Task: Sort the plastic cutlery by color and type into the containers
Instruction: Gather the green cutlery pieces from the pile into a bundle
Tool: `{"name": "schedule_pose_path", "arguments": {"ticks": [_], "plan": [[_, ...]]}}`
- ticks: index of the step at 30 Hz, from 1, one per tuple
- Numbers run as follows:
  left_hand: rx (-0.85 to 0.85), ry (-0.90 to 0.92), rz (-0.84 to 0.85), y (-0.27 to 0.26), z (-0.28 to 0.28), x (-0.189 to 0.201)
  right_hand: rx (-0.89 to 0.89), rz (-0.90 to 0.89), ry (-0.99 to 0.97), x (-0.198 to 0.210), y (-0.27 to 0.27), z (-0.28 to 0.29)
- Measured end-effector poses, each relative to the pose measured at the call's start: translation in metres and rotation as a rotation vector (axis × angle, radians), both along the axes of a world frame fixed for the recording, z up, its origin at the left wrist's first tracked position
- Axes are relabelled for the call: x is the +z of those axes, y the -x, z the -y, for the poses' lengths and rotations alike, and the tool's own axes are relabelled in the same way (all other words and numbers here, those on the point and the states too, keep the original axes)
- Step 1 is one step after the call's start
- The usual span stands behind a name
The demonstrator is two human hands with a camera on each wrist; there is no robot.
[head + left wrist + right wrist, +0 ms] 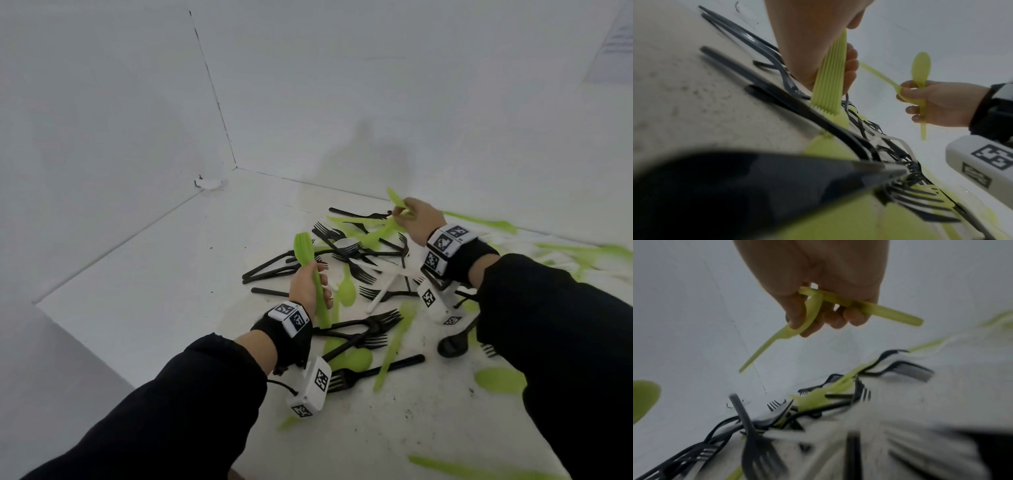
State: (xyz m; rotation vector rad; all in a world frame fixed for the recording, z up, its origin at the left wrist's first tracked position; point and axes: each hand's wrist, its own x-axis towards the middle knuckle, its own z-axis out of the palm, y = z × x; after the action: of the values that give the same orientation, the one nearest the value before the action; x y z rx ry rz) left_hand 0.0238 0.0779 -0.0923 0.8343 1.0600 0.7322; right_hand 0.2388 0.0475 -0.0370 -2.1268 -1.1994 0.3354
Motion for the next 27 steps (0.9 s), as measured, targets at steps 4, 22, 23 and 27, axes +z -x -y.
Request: {"name": "schedule_pose_path", "arguments": {"ticks": [4,22,23,27], "plan": [[-0.016,0.016,0.004,-0.001,0.003,0.005,0.118,-0.138,-0.153,0.028,-0.008,0.012],[-0.344,0.086,0.021,-0.013,0.051,0.014,0.289,0.172,0.081,0.011,0.062,0.027],[-0.316,0.083,0.038,-0.014,0.051,0.013,0.193,0.080,0.107,0.008,0.065,0.027],[-0.212,0.027,0.083,-0.017,0.049,0.011,-0.006,-0.452,0.115,-0.006,0.080,0.027]]}}
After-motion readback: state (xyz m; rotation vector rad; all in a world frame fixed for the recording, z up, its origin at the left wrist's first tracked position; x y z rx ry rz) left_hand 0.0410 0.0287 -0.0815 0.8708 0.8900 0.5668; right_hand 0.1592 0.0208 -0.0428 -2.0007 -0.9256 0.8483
